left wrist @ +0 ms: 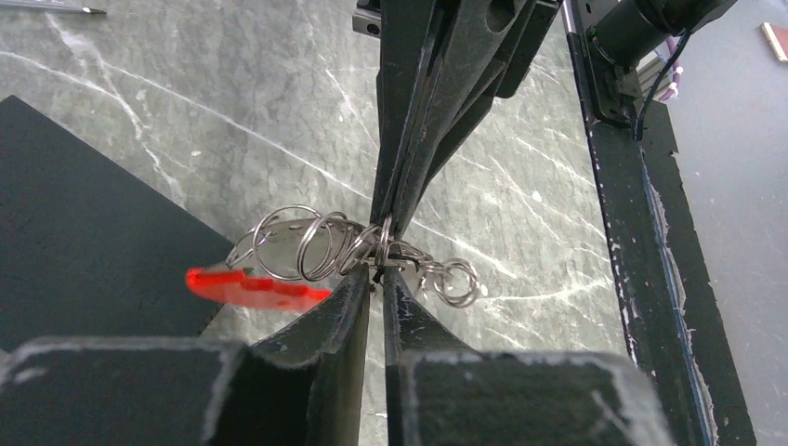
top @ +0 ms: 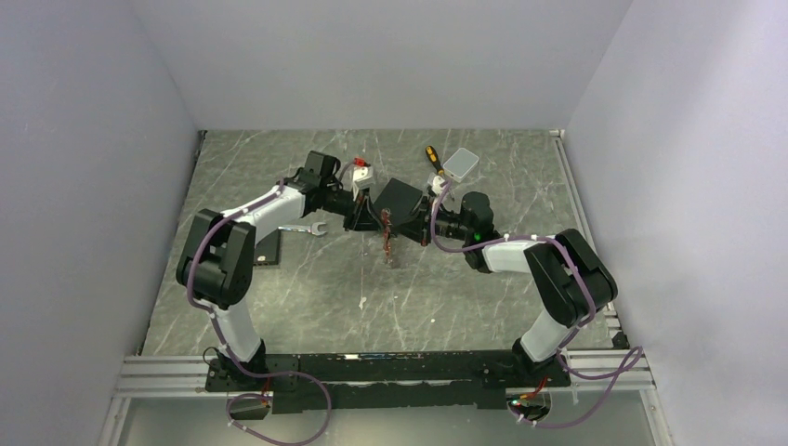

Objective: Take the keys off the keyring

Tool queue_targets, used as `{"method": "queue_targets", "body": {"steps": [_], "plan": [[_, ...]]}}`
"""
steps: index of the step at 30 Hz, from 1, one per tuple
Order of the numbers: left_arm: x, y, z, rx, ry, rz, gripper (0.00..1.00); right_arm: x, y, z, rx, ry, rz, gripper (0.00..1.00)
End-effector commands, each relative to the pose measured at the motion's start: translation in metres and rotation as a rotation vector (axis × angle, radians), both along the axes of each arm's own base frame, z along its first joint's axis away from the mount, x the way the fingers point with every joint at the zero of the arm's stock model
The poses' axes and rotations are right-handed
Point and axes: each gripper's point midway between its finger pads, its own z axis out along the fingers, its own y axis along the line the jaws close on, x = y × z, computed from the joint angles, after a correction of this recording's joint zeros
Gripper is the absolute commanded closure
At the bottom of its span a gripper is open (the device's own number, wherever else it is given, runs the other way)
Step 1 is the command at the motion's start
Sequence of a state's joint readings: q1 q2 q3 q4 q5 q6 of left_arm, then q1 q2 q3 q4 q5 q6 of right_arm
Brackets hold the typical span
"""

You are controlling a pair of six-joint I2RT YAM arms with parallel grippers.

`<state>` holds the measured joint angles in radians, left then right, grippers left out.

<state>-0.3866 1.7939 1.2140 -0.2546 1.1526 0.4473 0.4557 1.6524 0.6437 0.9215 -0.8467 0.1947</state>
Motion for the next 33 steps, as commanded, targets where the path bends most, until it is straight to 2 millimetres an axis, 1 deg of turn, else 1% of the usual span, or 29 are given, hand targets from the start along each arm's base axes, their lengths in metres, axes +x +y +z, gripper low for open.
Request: {"method": "queue_targets", "body": {"steps": [1,4,11,13,15,17,20,22,25,33], "plan": [[-0.017,-0.003,-0.001,-0.018,0.057,-0.046,0.83,0.004,0.003,0.03,0.055,-0.107,0.004,1.0],[-0.018,-0.003,0.001,-0.024,0.054,-0.049,0.84,0.004,0.003,0.029,0.055,-0.104,0.004,1.0],[-0.012,-0.008,-0.005,-0.035,0.119,-0.029,0.97,0.0,0.004,0.033,0.069,-0.119,0.024,1.0],[-0.013,-0.01,-0.006,-0.046,0.126,-0.026,0.98,-0.001,0.004,0.033,0.069,-0.12,0.028,1.0],[-0.016,-0.013,-0.005,-0.049,0.12,-0.035,0.97,-0.001,0.004,0.031,0.07,-0.116,0.027,1.0],[-0.02,-0.013,-0.003,-0.055,0.11,-0.049,0.91,0.0,0.004,0.028,0.067,-0.11,0.023,1.0],[-0.026,-0.011,0.008,-0.071,0.083,-0.064,0.81,0.001,0.003,0.026,0.064,-0.104,0.015,1.0],[-0.028,-0.01,0.013,-0.077,0.082,-0.072,0.77,0.001,0.003,0.025,0.067,-0.096,0.014,1.0],[-0.028,-0.011,0.017,-0.087,0.085,-0.075,0.76,0.002,0.004,0.023,0.072,-0.08,0.013,1.0],[-0.025,-0.011,0.022,-0.102,0.098,-0.064,0.77,0.0,0.004,0.02,0.076,-0.062,0.019,1.0]]}}
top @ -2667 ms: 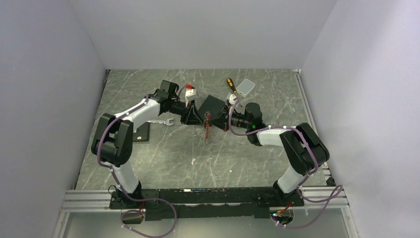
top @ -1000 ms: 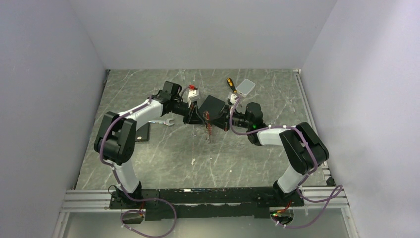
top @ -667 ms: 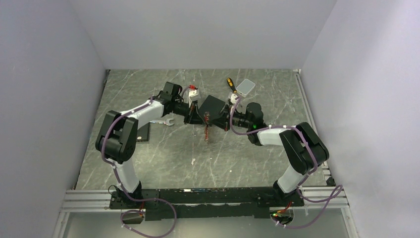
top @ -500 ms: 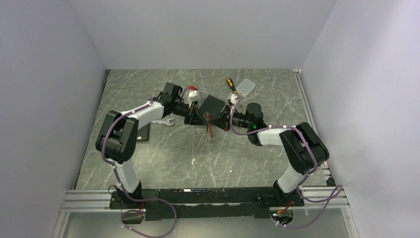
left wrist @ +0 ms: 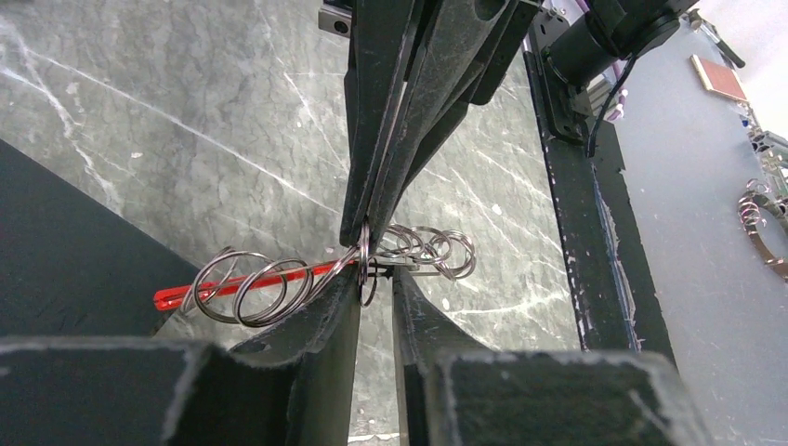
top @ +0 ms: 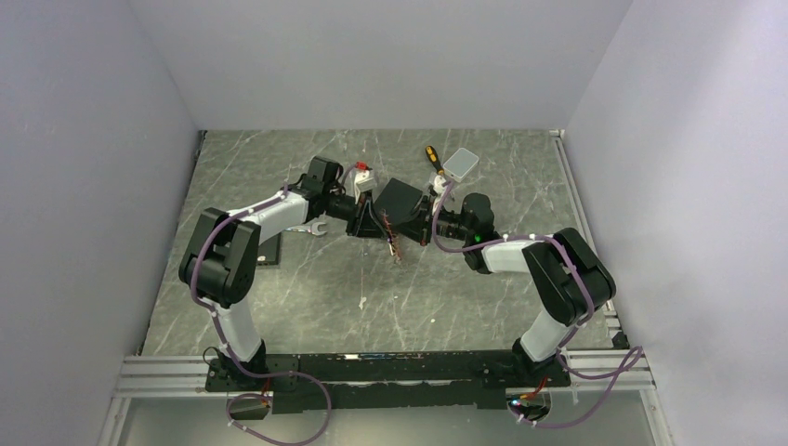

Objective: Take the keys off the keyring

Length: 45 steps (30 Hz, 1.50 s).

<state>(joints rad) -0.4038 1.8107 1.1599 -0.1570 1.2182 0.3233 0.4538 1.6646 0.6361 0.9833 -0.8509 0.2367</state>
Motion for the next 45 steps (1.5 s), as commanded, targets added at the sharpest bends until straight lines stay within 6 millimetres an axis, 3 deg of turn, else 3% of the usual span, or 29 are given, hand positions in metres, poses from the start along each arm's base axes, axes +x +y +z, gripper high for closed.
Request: {"method": "queue_targets", "body": {"steps": [1,5,6,11,13,16,23,32,39,45], "plan": [[-0.007,-0.003,0.029,-0.064,-0.012,-0.028,0.79,-0.001,0.004,0.016,0.048,-0.064,0.022,1.0],[-0.002,-0.001,0.031,-0.064,0.0,-0.007,0.99,-0.003,0.004,0.012,0.042,-0.059,0.033,1.0],[-0.001,0.0,0.03,-0.061,0.007,-0.001,1.0,-0.003,0.003,0.011,0.038,-0.059,0.037,1.0],[-0.001,0.004,0.023,-0.016,0.025,0.006,1.0,-0.006,0.002,0.008,-0.013,-0.069,0.083,0.98],[-0.001,0.005,0.019,0.012,0.039,0.009,1.0,-0.008,0.001,0.01,-0.046,-0.105,0.102,0.87],[0.0,0.008,0.014,0.059,0.058,0.011,1.0,-0.01,-0.003,0.007,-0.103,-0.143,0.125,0.78],[0.0,0.008,0.001,0.183,0.118,-0.002,1.0,-0.011,-0.014,0.006,-0.304,-0.235,0.212,0.68],[0.001,0.003,-0.01,0.317,0.182,-0.007,1.0,-0.016,-0.016,0.02,-0.498,-0.377,0.243,0.66],[-0.004,-0.007,-0.015,0.374,0.204,-0.037,1.0,-0.024,0.001,0.004,-0.636,-0.48,0.285,0.68],[-0.007,-0.006,-0.017,0.403,0.192,-0.045,1.0,-0.021,-0.001,-0.005,-0.692,-0.5,0.271,0.65]]}}
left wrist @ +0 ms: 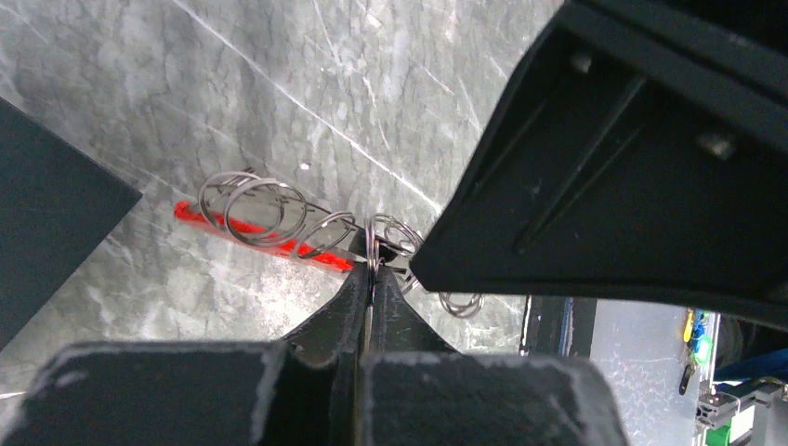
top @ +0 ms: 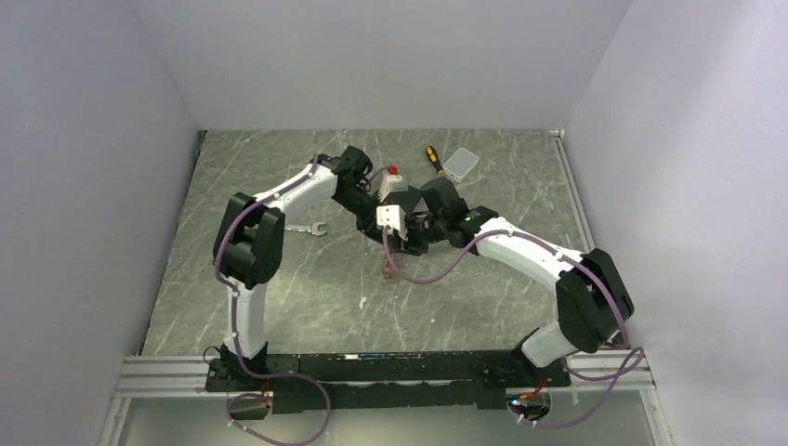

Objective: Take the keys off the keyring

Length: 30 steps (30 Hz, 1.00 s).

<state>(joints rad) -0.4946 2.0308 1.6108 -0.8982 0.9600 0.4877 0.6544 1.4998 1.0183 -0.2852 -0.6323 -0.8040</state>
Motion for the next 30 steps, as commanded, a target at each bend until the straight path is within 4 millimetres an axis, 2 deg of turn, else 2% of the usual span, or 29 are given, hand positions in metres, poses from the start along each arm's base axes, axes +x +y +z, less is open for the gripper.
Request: {"method": "queue_targets", "body": {"steps": [1,8,20,23,26,30], "plan": [[-0.002,0.0,0.007,0.01,-0.018,-0.021,1.0,0.015,-0.005,0.008,-0.036,-0.092,-0.017,0.64],[-0.008,-0.002,0.004,0.037,-0.053,-0.05,1.0,0.015,-0.011,0.004,-0.057,-0.086,-0.036,0.57],[-0.01,-0.006,0.009,0.031,-0.073,-0.06,1.0,0.015,-0.01,-0.015,-0.085,-0.046,-0.029,0.56],[-0.012,-0.006,0.01,0.023,-0.083,-0.066,1.0,0.015,-0.01,-0.02,-0.091,-0.039,-0.031,0.53],[-0.014,-0.007,0.01,0.022,-0.084,-0.072,1.0,0.015,-0.01,-0.022,-0.09,-0.037,-0.029,0.49],[-0.015,-0.008,0.011,0.012,-0.088,-0.079,1.0,0.014,-0.007,-0.022,-0.084,-0.024,-0.019,0.51]]}}
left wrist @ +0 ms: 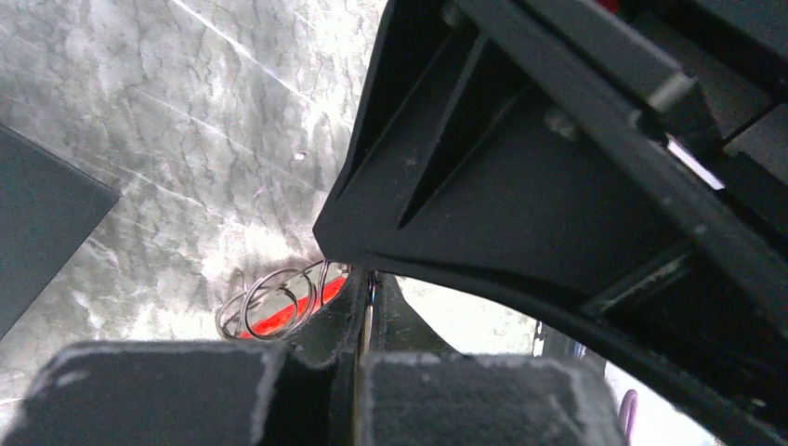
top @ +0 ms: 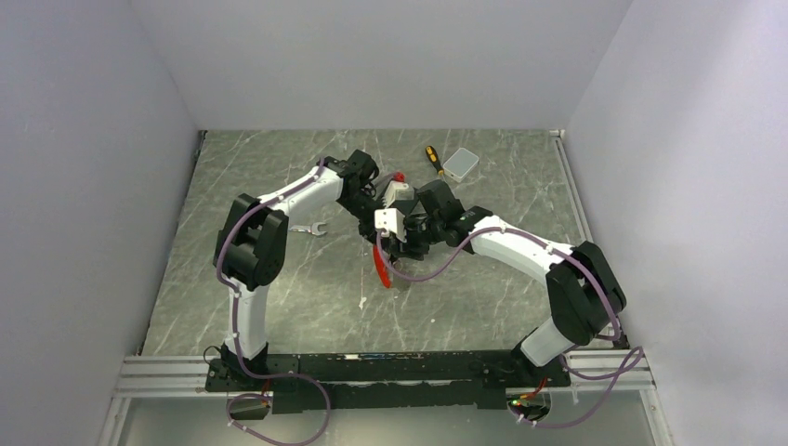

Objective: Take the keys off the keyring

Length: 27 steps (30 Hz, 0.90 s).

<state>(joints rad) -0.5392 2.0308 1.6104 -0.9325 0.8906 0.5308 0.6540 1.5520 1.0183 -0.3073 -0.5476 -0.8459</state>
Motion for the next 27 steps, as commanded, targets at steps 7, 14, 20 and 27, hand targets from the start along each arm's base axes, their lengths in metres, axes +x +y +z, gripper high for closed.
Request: {"method": "queue_targets", "body": {"steps": [7,14,20,27], "plan": [[-0.004,-0.006,0.023,-0.06,-0.069,-0.037,1.0,-0.002,0.007,0.004,0.027,0.012,0.045,0.65],[-0.003,-0.005,0.024,-0.064,-0.085,-0.037,1.0,-0.006,0.006,0.002,0.017,0.032,0.057,0.9],[-0.001,-0.004,0.024,-0.071,-0.07,-0.021,1.0,-0.005,0.006,0.004,0.029,0.041,0.038,1.0],[0.018,0.018,0.041,-0.194,-0.007,0.094,0.77,0.008,-0.001,0.018,0.142,0.002,-0.066,1.0]]}}
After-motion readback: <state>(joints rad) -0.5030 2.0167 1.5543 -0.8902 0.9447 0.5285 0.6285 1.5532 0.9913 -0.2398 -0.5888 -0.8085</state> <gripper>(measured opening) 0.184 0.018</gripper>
